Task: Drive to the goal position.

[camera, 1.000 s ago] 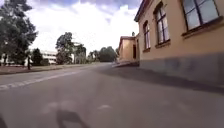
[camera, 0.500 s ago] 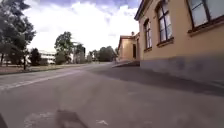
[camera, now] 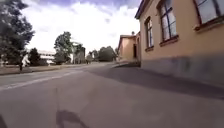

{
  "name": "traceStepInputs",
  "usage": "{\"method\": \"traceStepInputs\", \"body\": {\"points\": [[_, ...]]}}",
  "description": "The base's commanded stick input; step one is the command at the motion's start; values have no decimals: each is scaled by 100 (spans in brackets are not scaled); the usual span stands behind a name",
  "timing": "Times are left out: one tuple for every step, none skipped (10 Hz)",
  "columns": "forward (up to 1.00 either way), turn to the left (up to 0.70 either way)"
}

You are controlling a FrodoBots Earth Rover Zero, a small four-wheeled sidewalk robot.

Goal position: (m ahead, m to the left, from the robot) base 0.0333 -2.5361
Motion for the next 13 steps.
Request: {"method": "traceStepInputs", "body": {"points": [[70, 0], [70, 0], [70, 0], [70, 0], [70, 0], [70, 0], [70, 0], [70, 0], [70, 0], [70, 15], [70, 22], [70, 0], [70, 0]]}}
